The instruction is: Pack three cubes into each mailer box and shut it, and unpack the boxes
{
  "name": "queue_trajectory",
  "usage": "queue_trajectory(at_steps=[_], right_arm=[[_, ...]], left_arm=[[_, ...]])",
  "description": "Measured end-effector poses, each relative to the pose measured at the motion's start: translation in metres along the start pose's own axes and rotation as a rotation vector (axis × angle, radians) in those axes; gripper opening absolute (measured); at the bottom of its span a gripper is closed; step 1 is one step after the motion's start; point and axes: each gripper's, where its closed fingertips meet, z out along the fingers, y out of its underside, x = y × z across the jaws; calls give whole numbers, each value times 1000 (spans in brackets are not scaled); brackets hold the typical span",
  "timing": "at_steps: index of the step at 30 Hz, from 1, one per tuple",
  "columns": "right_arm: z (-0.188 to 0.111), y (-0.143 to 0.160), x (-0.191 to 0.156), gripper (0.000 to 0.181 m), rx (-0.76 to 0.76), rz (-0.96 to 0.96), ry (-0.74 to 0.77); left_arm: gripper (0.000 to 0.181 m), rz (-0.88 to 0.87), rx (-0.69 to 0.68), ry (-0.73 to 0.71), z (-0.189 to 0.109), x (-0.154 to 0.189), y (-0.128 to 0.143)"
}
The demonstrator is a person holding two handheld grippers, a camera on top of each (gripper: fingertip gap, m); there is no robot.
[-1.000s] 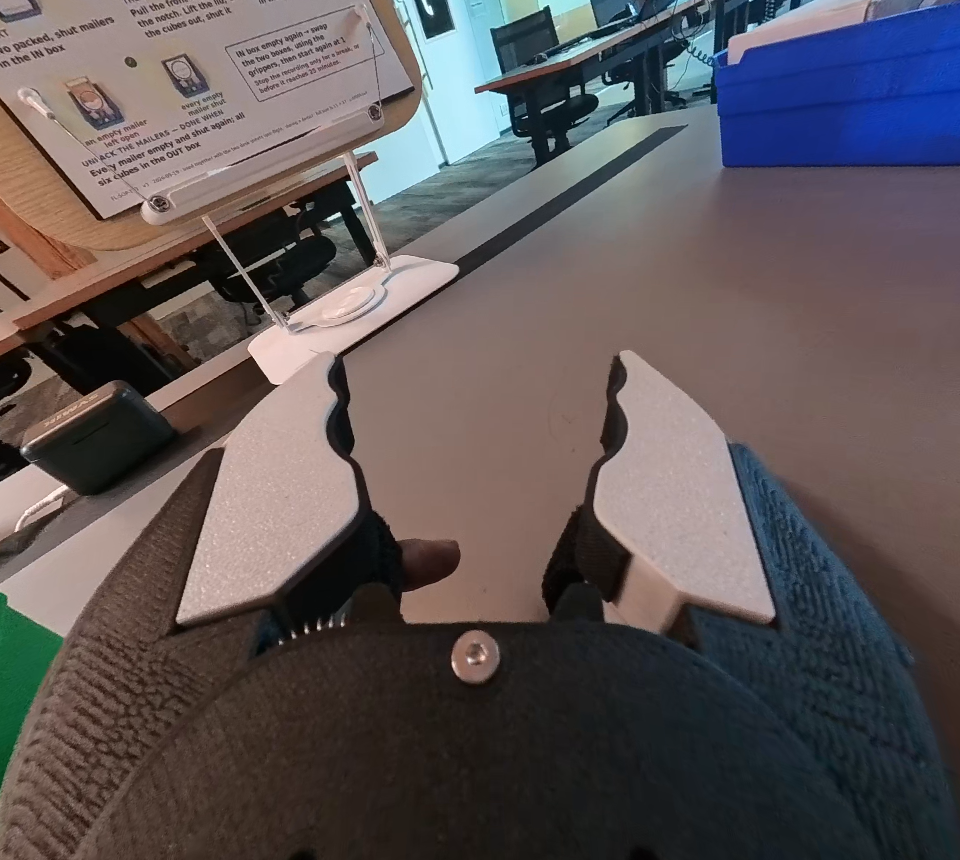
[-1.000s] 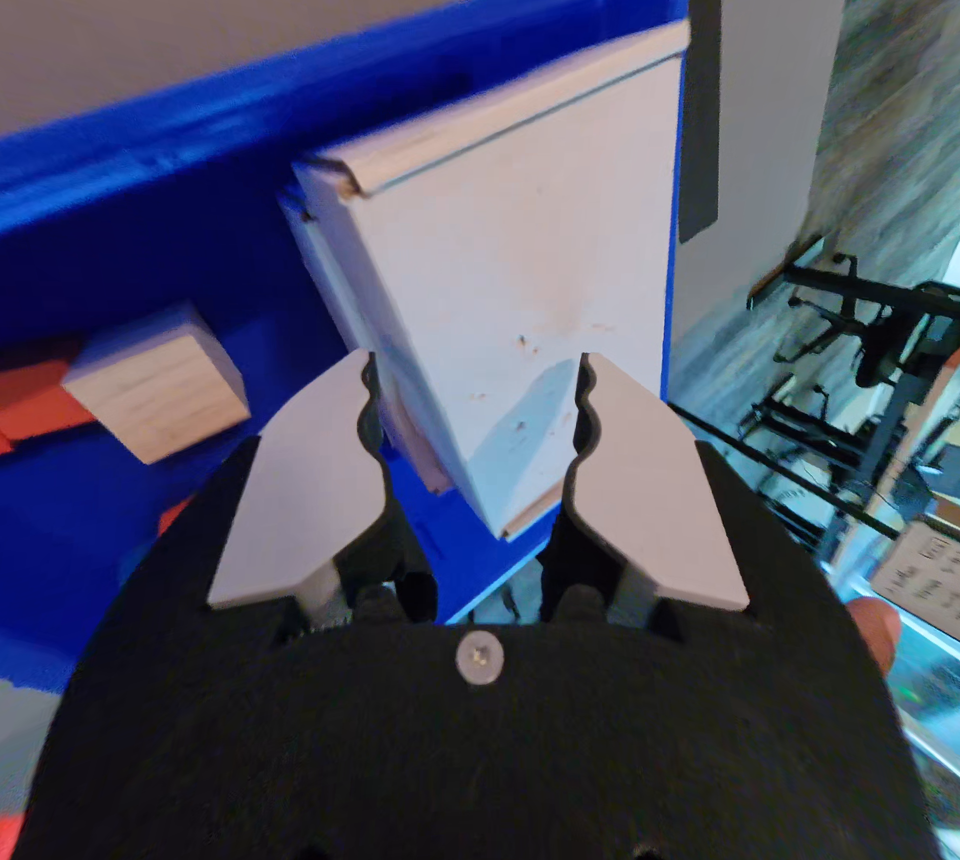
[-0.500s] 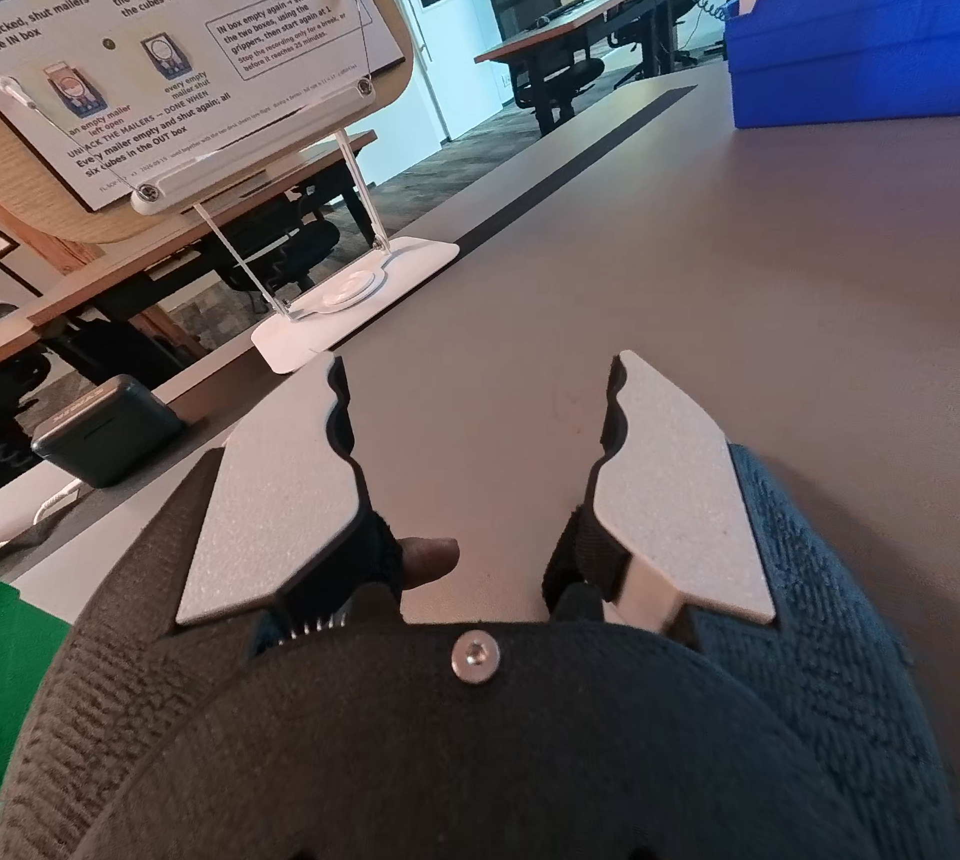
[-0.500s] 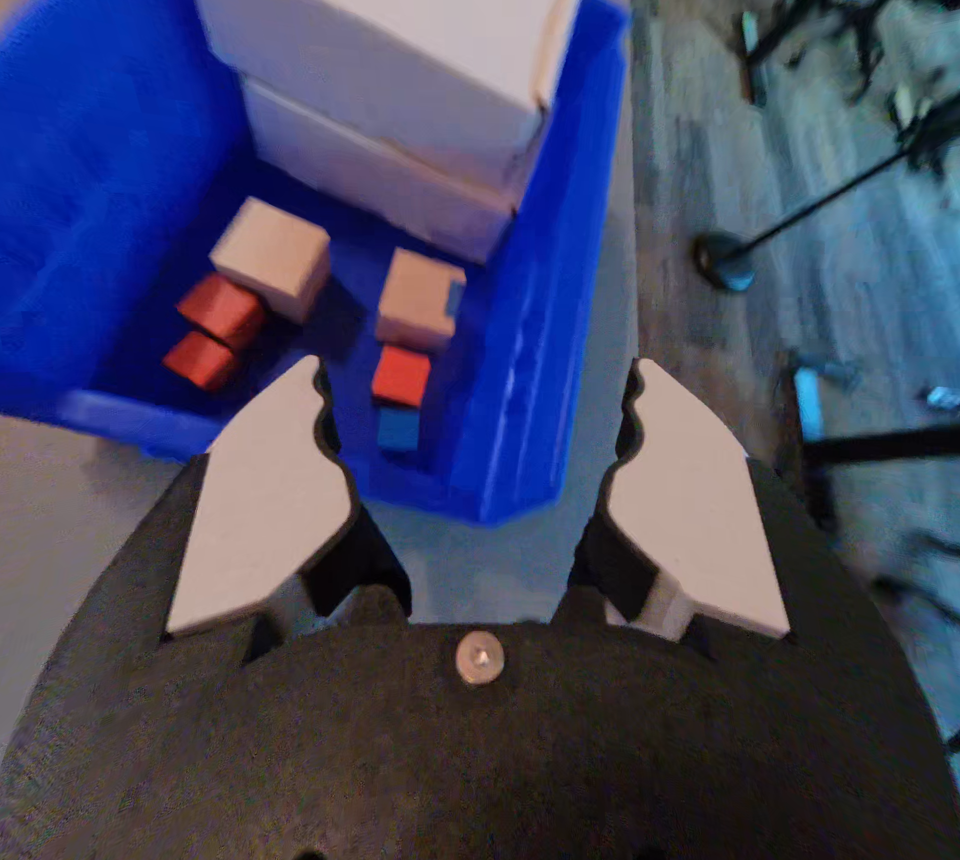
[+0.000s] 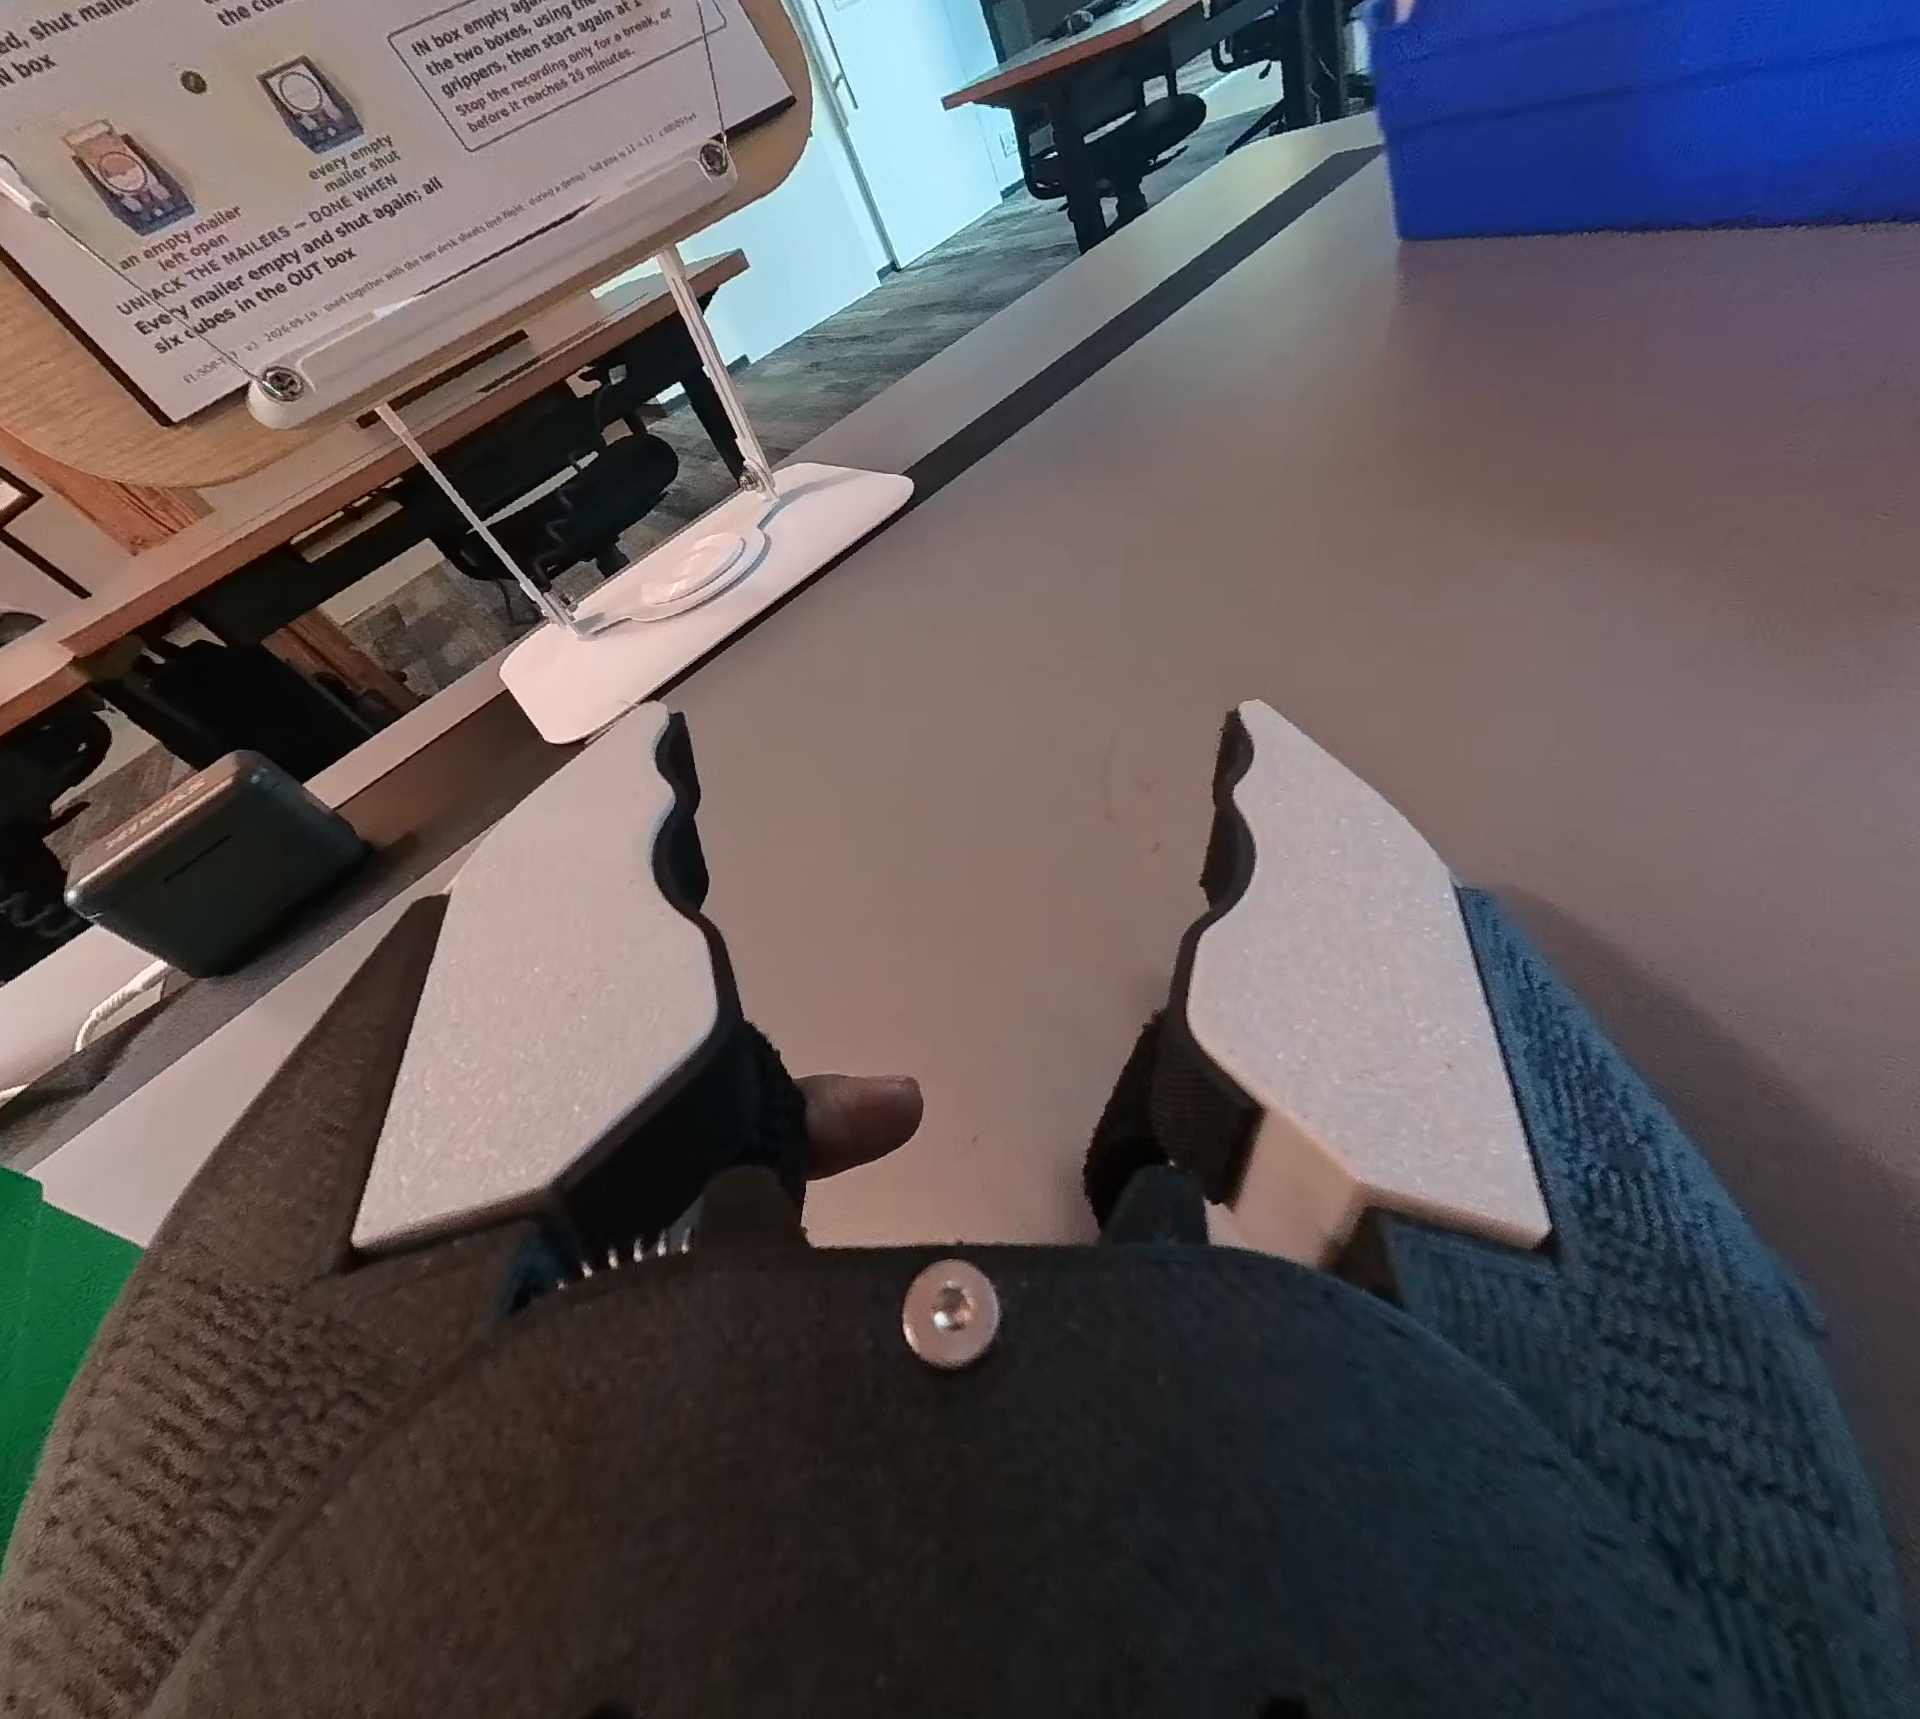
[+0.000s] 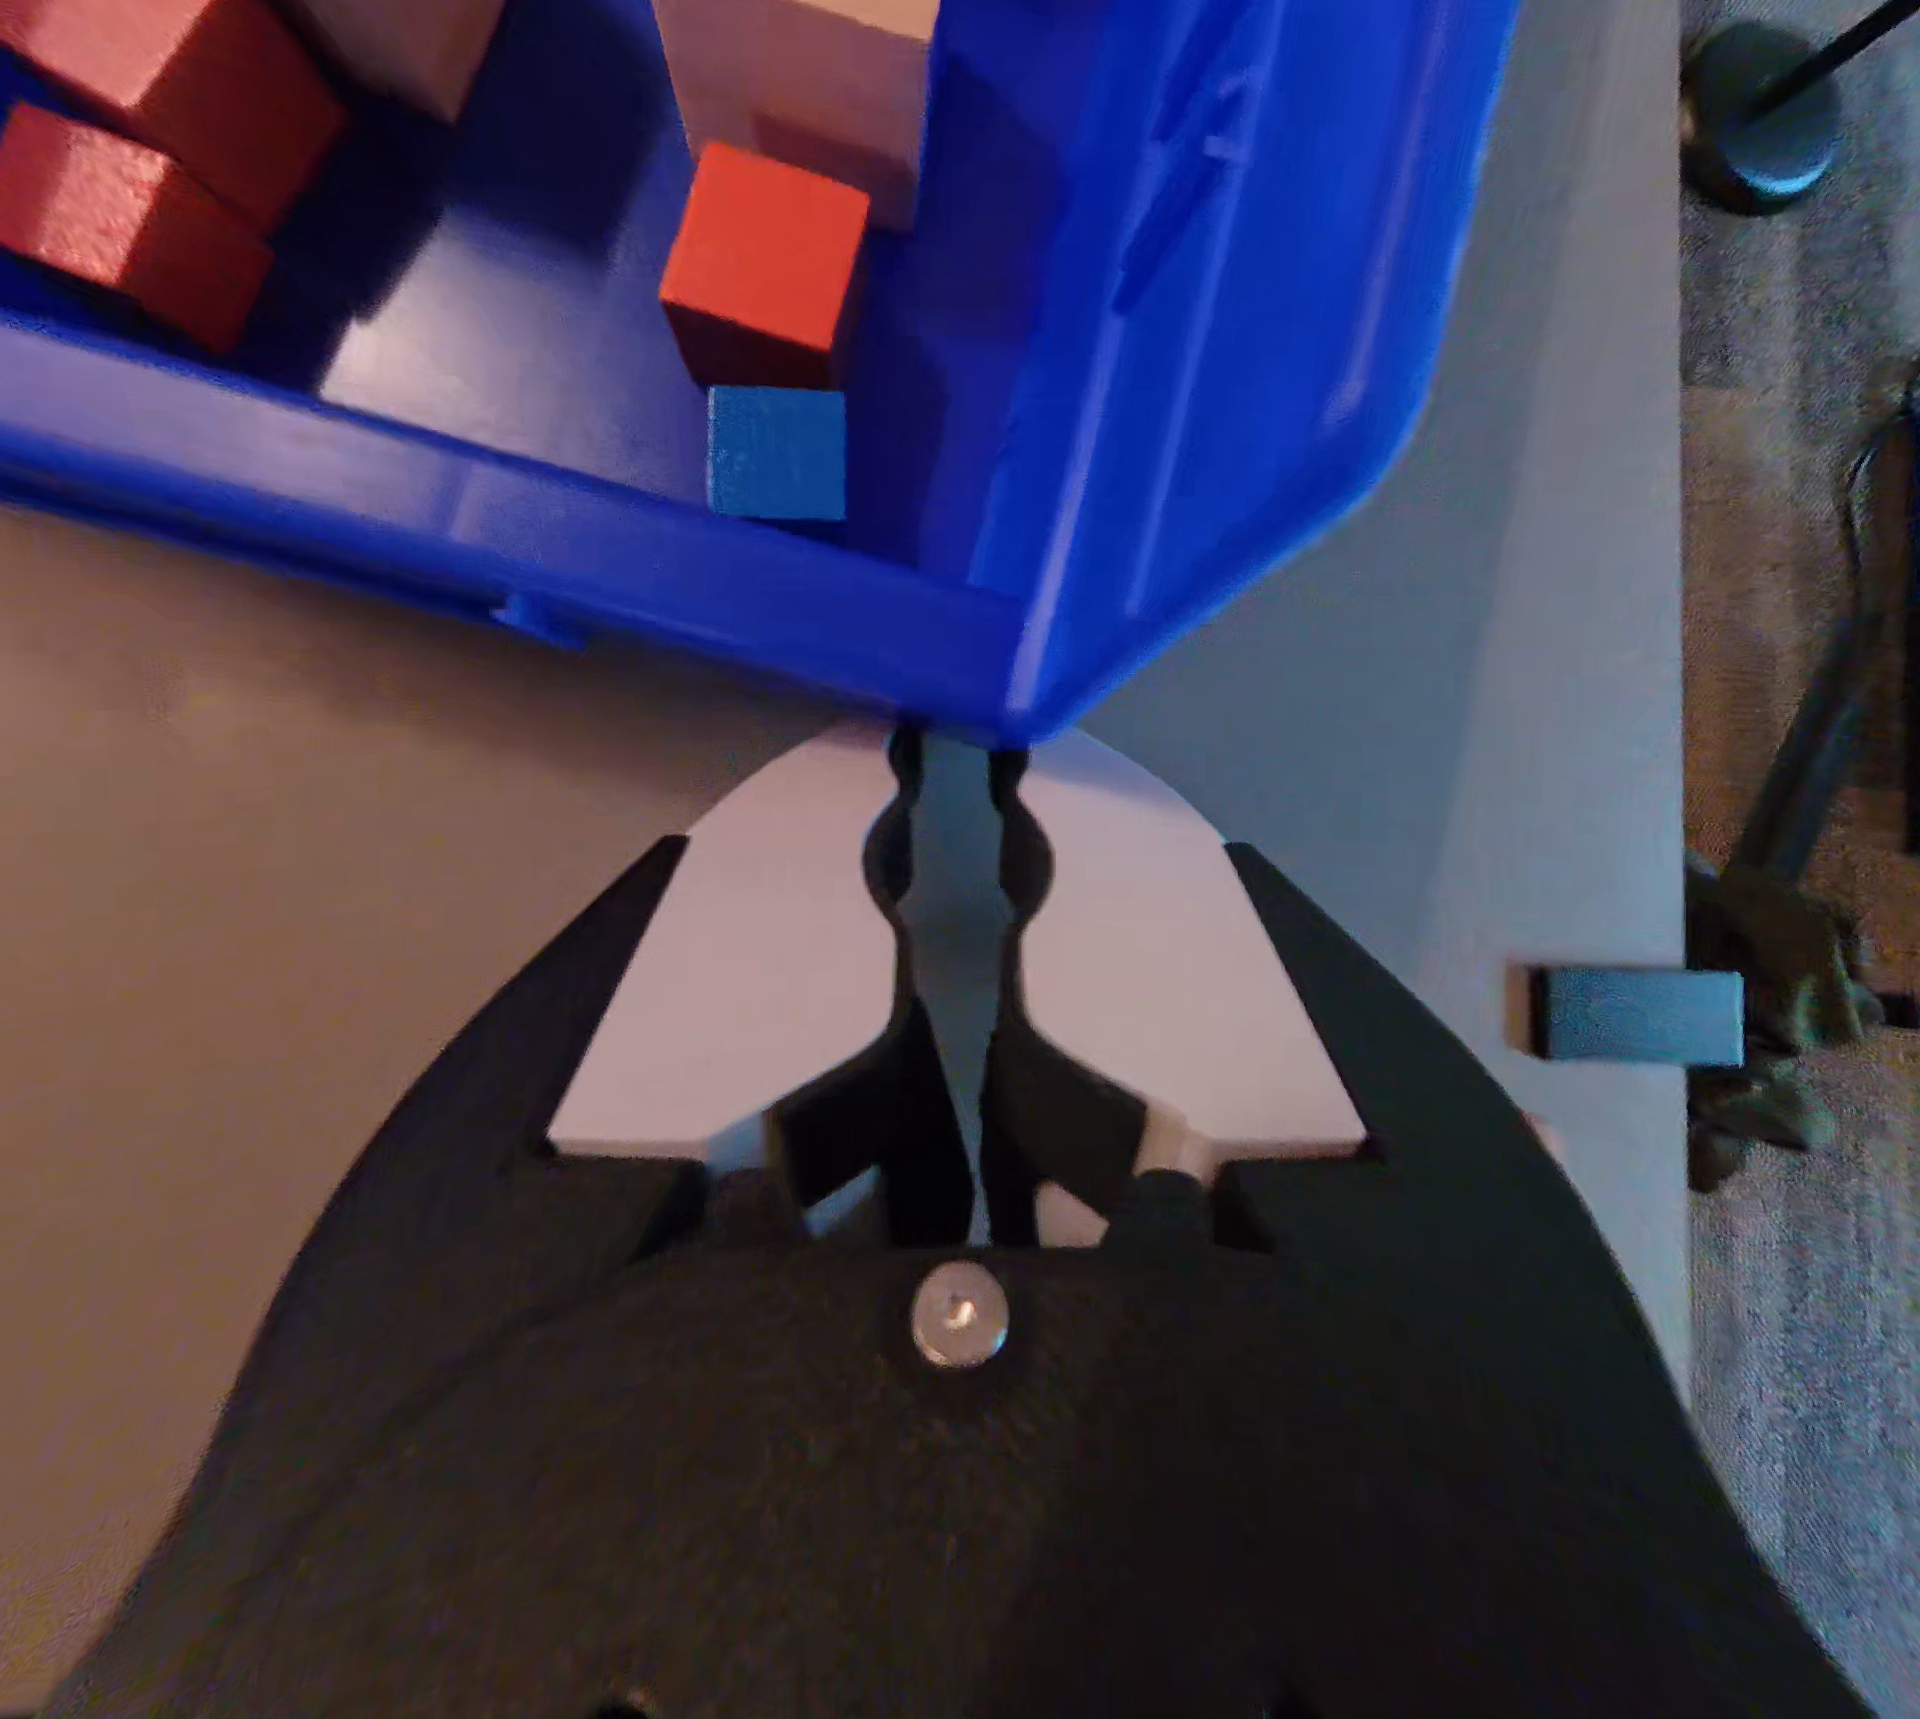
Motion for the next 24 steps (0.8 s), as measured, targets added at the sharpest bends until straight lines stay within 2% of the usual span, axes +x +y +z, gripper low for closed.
queue_trajectory(at_steps=[1, 7, 13, 17, 18, 19, 20, 24], right_arm=[[4, -5, -5, 3, 14, -3, 6], [21, -38, -45, 0, 108, -175, 29], [32, -66, -98, 0, 192, -351, -37], [34, -73, -116, 0, 201, -335, -91], [33, -74, -117, 2, 205, -306, -104], [31, -76, -115, 23, 224, -256, -108], [25, -79, -114, 35, 255, -206, -124], [-17, -114, -116, 57, 542, 5, -244]], left_arm=[[95, 0, 2, 0, 0, 0, 0], [95, 7, 0, 0, 0, 0, 0], [95, 12, 1, 4, 0, 1, -1], [95, 20, 2, 8, 0, 3, -1], [95, 22, 2, 10, 0, 3, -1], [95, 23, 3, 11, 0, 4, -1], [95, 26, 5, 12, 0, 4, -2], [95, 30, 5, 17, 0, 5, -2]])
